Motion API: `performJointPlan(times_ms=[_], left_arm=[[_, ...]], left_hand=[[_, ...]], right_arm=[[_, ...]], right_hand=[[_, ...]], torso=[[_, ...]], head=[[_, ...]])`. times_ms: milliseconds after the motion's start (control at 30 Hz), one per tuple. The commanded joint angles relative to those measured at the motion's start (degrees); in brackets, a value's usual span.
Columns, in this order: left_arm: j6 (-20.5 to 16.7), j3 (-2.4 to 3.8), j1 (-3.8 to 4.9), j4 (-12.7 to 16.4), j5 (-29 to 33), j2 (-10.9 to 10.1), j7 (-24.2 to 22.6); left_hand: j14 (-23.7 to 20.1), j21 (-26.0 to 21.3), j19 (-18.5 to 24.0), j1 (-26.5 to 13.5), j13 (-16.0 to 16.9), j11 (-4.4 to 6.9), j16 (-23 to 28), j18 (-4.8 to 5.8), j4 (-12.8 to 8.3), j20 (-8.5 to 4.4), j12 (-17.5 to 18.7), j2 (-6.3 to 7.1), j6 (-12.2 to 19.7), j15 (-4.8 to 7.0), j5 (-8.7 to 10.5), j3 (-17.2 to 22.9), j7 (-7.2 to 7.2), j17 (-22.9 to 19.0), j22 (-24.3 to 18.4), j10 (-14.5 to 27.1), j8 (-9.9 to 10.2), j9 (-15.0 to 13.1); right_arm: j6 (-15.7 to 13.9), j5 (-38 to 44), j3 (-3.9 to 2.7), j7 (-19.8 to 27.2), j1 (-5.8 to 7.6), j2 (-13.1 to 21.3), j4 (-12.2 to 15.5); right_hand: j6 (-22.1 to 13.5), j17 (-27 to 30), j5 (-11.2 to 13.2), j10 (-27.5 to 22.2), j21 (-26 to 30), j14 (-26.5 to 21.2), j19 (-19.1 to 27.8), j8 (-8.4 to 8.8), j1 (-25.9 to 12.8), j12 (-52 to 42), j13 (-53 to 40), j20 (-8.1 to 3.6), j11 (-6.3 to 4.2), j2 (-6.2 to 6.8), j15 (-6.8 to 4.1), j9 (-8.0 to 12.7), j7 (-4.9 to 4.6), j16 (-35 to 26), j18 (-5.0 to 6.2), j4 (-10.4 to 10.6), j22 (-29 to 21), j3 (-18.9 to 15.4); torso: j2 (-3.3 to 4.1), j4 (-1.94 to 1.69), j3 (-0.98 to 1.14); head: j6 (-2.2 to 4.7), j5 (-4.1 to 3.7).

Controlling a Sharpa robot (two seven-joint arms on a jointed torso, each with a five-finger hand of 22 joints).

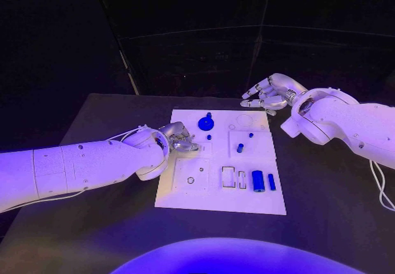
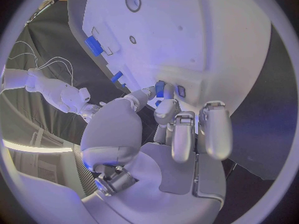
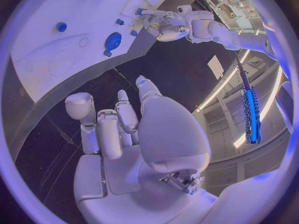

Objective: Assemble the parts on the task board

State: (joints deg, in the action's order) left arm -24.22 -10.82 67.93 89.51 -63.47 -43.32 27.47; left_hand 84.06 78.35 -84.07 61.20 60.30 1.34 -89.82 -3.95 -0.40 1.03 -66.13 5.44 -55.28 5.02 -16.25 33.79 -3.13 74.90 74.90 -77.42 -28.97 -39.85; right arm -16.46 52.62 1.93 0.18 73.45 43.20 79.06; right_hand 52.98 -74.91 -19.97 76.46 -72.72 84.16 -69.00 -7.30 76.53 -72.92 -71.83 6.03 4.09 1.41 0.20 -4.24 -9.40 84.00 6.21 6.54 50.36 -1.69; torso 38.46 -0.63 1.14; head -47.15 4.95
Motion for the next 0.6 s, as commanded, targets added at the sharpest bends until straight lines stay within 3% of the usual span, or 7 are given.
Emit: performJointPlan(times_ms=[33,333,600], left_arm=[[2.39,-0.16,-0.15,-0.25,0.53,0.38,1.30],[3.31,-0.09,0.04,-1.37,1.85,1.29,1.36],[4.45,-0.08,0.22,-1.97,2.63,1.73,1.39]], left_hand=[[5.94,0.11,-2.34,-0.15,0.08,0.60,-0.18,0.82,-7.81,-0.42,-0.23,-0.55,0.04,0.49,-0.35,8.14,0.59,15.10,2.15,-1.03,-0.23,0.00],[5.94,0.17,-2.39,-2.29,0.32,0.86,-0.18,0.85,-5.60,-0.59,-0.51,-1.64,0.09,0.67,-0.28,9.07,0.93,15.10,2.32,-1.18,-0.98,-0.72],[5.94,0.36,-2.46,-3.09,0.64,0.96,-0.18,0.90,-4.88,-0.67,-0.82,-2.11,-0.05,0.78,-0.24,9.41,1.09,15.10,2.57,-1.32,-1.31,-1.02]], right_arm=[[-0.23,0.12,-0.03,0.46,0.10,-0.10,0.00],[-0.15,0.12,-0.03,0.47,0.10,-0.20,-0.05],[-0.04,0.12,-0.03,0.39,0.10,-0.22,-0.07]], right_hand=[[-0.15,-3.86,-0.32,-0.14,0.33,3.33,0.26,-0.30,-0.03,-0.12,-0.03,0.08,0.10,-0.29,-0.33,0.06,0.22,-0.36,1.12,0.22,-0.06,-0.11],[-0.15,-3.86,-0.32,-0.14,0.33,3.33,0.26,-0.30,-0.03,-0.12,-0.03,0.08,0.10,-0.29,-0.33,0.06,0.22,-0.36,1.12,0.22,-0.06,-0.11],[-0.15,-3.88,-0.43,-0.14,0.33,3.34,0.25,-0.32,0.09,-0.12,-0.02,0.08,0.09,-0.33,-0.34,0.06,0.23,-0.34,1.11,0.20,-0.05,-0.08]], torso=[[0.02,-0.03,0.01],[0.01,0.06,0.00],[0.01,-0.03,0.01]], head=[[-0.01,0.02],[-0.17,0.02],[-0.28,-0.15]])
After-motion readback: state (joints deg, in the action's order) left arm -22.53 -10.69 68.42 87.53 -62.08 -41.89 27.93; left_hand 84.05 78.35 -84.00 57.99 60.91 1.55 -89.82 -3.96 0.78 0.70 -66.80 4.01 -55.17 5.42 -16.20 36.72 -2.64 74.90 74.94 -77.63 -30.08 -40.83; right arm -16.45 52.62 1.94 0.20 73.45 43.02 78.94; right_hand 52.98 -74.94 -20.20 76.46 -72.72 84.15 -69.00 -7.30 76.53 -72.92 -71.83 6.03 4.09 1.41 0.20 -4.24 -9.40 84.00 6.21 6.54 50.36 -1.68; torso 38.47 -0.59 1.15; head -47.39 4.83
